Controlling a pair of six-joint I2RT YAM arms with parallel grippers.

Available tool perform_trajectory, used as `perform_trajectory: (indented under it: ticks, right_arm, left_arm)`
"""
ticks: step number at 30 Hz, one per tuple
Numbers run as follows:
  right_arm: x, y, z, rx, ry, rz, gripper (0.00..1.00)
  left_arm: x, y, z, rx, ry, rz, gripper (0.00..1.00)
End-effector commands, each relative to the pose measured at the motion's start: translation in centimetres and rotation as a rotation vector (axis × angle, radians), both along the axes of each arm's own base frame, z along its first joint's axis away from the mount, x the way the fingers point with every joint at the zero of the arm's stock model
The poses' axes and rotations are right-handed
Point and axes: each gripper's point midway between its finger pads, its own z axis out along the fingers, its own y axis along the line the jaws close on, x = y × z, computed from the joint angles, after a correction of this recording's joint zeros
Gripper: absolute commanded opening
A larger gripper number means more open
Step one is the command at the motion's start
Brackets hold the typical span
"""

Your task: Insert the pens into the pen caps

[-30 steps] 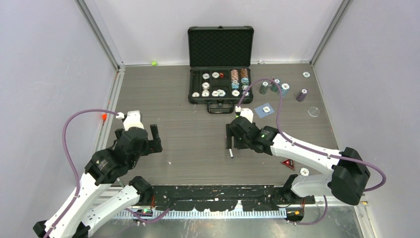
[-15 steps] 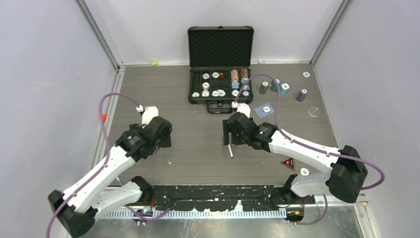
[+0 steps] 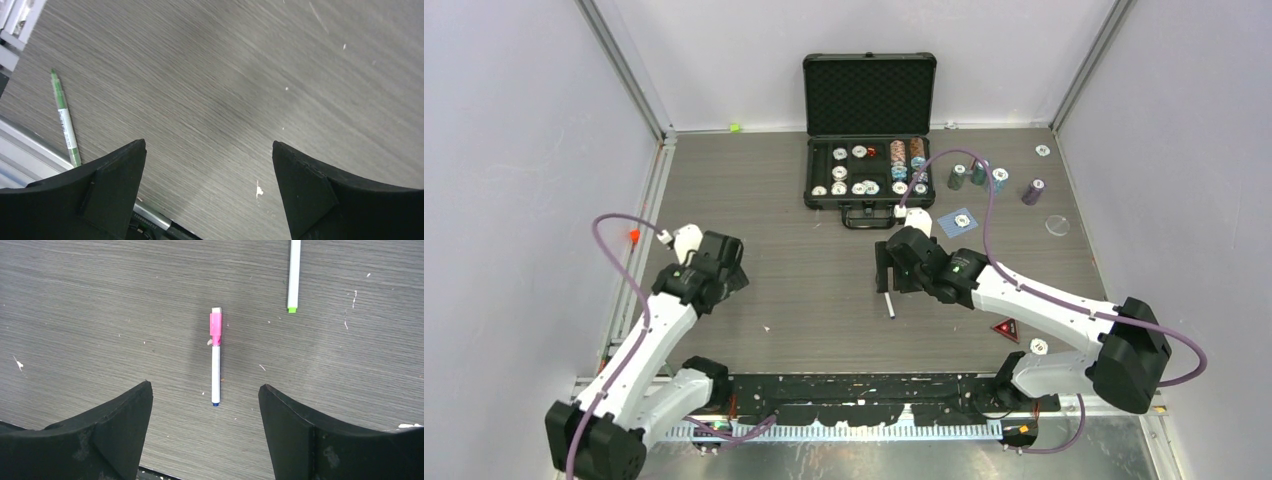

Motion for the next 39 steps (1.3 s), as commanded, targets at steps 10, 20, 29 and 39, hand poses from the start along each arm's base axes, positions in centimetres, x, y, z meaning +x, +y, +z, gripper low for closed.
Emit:
perform_trajectory:
  ticks: [10,20,29,39]
  right_arm:
    - [-0.7,0.4,1.8,0.07,-0.017,0.02,0.82]
    - [-1.1,2.1,1.9,0.136,0.027,0.043,0.82]
    - [-1.5,3.3,2.2,0.149,0.055,0.075,0.82]
    - [-3.0,2.2,2.5,0.146,0.067,0.079,0.82]
  left_arm:
    - [-1.9,7.6,-0.9,-0.029,-0.039,0.481,1.0]
    - [-4.2,13.1,-3.7,-0.156,-0.028,0.825,0.99]
    - [-6.6,15.3,-6.7,-0.278,-0.016,1.049,0.93]
    - [-9.0,17.1,-6.3,-0.25,-0.124,1.217,0.89]
